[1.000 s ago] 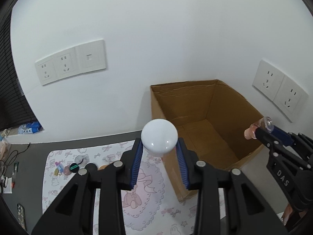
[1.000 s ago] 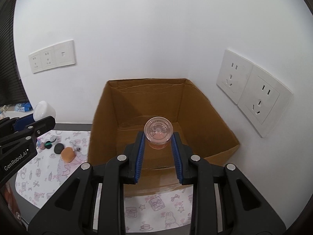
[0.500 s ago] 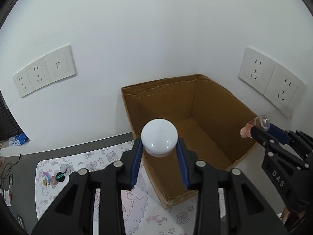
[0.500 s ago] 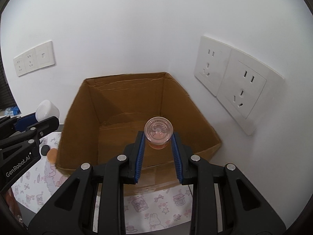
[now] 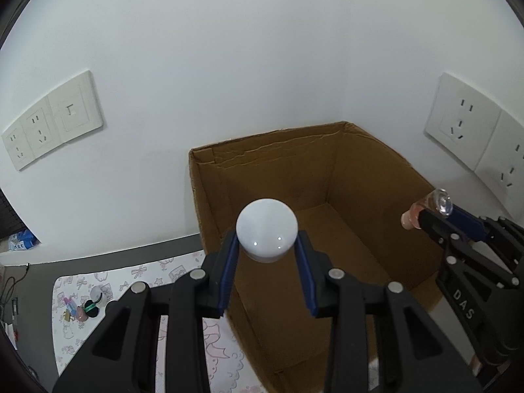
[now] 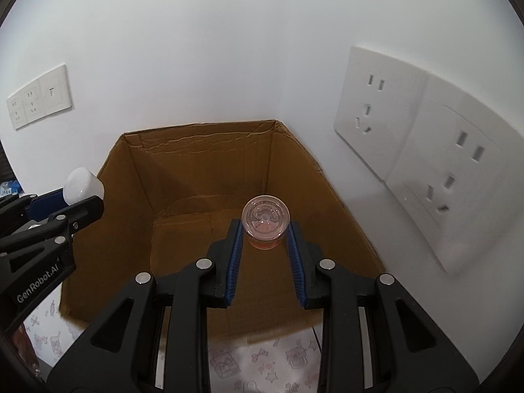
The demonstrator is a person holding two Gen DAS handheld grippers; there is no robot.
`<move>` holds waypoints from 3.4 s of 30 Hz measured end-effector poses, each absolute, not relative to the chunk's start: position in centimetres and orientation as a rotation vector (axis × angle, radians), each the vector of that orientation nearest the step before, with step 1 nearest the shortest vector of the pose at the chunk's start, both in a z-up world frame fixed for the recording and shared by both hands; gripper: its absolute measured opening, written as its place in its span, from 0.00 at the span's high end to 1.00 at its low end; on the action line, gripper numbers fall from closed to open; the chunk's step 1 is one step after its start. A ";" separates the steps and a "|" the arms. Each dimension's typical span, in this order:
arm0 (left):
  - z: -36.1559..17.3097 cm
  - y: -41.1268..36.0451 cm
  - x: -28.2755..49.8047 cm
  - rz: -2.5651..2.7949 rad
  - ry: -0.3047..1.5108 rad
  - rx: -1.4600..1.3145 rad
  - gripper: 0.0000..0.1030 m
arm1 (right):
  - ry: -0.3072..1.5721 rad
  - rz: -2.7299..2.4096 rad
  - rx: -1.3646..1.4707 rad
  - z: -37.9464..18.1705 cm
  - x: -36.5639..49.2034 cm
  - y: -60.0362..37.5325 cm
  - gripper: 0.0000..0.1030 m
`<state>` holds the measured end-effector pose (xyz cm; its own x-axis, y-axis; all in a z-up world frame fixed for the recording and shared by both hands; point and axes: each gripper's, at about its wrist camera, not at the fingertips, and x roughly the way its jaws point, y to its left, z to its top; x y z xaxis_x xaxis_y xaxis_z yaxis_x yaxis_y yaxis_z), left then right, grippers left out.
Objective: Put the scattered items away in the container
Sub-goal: 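Open both grippers to drop the compact and bottle into the box, then withdraw both tools from the box back toward the mat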
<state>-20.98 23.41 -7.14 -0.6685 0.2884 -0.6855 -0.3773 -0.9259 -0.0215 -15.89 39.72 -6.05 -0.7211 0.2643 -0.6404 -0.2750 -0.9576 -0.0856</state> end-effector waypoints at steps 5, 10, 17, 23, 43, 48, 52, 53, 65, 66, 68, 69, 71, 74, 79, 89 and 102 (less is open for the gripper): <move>-7.7 24.0 -21.4 2.582 0.204 -1.029 0.54 | 0.032 2.660 -0.987 -6.8 -17.0 40.2 0.72; -8.1 23.9 -21.4 2.609 0.219 -1.042 0.34 | 0.057 2.645 -0.963 -7.1 -16.9 40.4 0.15; -8.2 23.3 -21.9 2.640 0.178 -1.073 0.23 | 0.078 2.637 -1.001 -7.4 -16.9 40.8 0.10; -8.1 23.0 -21.9 2.649 0.178 -1.076 0.23 | 0.064 2.646 -0.989 -7.2 -16.8 40.4 0.08; -7.4 21.4 -21.0 2.677 0.166 -1.065 0.23 | 0.018 2.643 -0.963 -6.2 -16.2 38.9 0.03; -7.0 20.9 -20.5 2.697 0.175 -1.059 0.23 | 0.010 2.644 -0.958 -5.8 -15.9 38.5 0.01; -6.5 19.9 -19.9 2.712 0.164 -1.049 0.23 | 0.007 2.652 -0.946 -5.3 -15.5 37.8 0.01; -6.4 19.7 -19.8 2.716 0.162 -1.047 0.23 | 0.007 2.653 -0.945 -5.1 -15.3 37.7 0.01; -4.8 15.5 -17.7 2.773 0.131 -1.025 0.23 | 0.018 2.689 -0.918 -3.8 -14.1 35.1 0.01; -4.6 15.1 -17.4 2.779 0.129 -1.021 0.23 | 0.017 2.693 -0.914 -3.6 -13.9 34.8 0.01; -4.4 14.3 -16.9 2.792 0.123 -1.016 0.23 | 0.016 2.701 -0.910 -3.4 -13.6 34.2 0.01; -4.2 13.8 -16.6 2.799 0.118 -1.013 0.23 | 0.016 2.705 -0.907 -3.3 -13.4 33.9 0.01; -3.9 12.8 -16.0 2.815 0.110 -1.009 0.23 | 0.014 2.714 -0.904 -3.0 -13.0 33.2 0.01; -3.6 11.3 -15.3 2.832 0.089 -1.005 0.23 | 0.012 2.728 -0.901 -2.8 -12.6 32.3 0.01; -3.0 8.4 -13.9 2.876 0.064 -1.012 0.23 | 0.008 2.763 -0.900 -2.3 -11.9 30.4 0.01; -2.3 2.3 -11.4 2.976 0.030 -1.032 0.23 | -0.024 2.858 -0.903 -1.3 -10.6 25.1 0.01; -2.4 -4.9 -9.4 3.045 -0.017 -1.046 0.10 | -0.052 2.941 -0.936 -1.4 -10.3 18.6 0.01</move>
<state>-9.41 -4.88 -2.36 -0.7862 -0.0705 -0.6140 0.0773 -0.9969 0.0154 -10.33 18.61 -1.39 -0.8146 0.0628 -0.5766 -0.0422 -0.9979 -0.0490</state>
